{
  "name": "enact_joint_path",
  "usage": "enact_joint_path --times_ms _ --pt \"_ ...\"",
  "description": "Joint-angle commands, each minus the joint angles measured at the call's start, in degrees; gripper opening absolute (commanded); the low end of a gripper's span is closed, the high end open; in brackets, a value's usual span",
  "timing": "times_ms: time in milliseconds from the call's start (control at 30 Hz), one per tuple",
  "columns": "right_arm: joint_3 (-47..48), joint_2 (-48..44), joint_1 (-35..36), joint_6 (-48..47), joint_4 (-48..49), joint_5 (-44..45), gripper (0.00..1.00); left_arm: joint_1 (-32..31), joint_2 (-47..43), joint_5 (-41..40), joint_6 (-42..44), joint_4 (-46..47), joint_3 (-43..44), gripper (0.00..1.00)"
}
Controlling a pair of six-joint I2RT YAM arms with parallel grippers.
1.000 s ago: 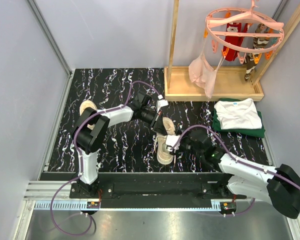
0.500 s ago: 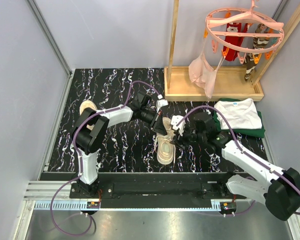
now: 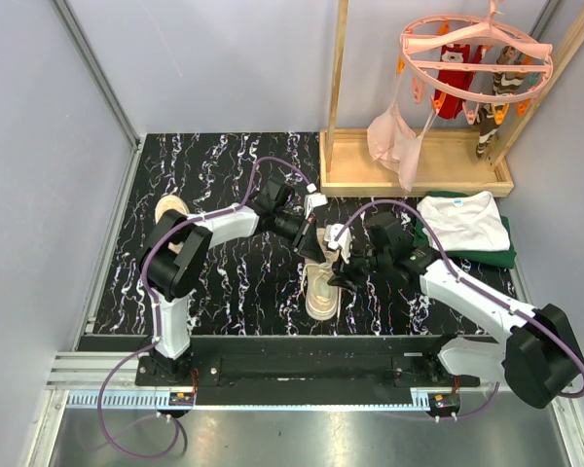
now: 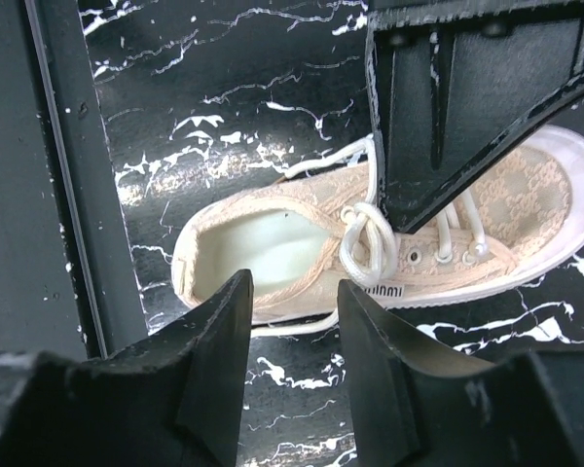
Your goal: Tie the shoes
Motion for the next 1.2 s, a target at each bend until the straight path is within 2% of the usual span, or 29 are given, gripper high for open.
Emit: enact_joint_path --times_ms 0,133,300,567,900,933,1033,1167 --pt "3.39 0.19 -0.53 0.27 -0.25 -2.01 0.48 0.25 -2.93 0.02 0.13 2.14 0.13 0.00" --pt "6.20 4.05 -2.10 4.75 -1.56 -2.36 0.53 0.26 -3.02 -0.16 0.22 2.06 0.13 0.00" --pt "11.39 7.66 -3.43 9.32 -6.48 -4.21 0.64 0.25 -2.58 -0.16 0.05 2.06 0.39 0.00" --pt "14.29 11.36 -3.43 9.68 -10.44 -3.60 0.61 0.17 -2.41 -0.33 -0.13 2.14 0.92 0.00" --pt "14.56 12.32 -3.34 8.89 -11.06 -4.04 0.30 0.17 -2.85 -1.12 -0.04 2.14 0.56 0.00" --pt "14.47 12.32 -3.43 8.80 -11.15 -4.12 0.20 0.17 -2.93 -1.12 -0.04 2.14 0.48 0.00" --pt "14.12 12.06 -3.34 8.80 -11.06 -3.95 0.02 0.25 -3.29 -1.21 0.05 2.23 0.39 0.00" --pt "13.07 11.45 -3.52 8.54 -11.24 -2.98 0.00 0.25 -4.16 -1.74 1.36 1.27 0.48 0.00"
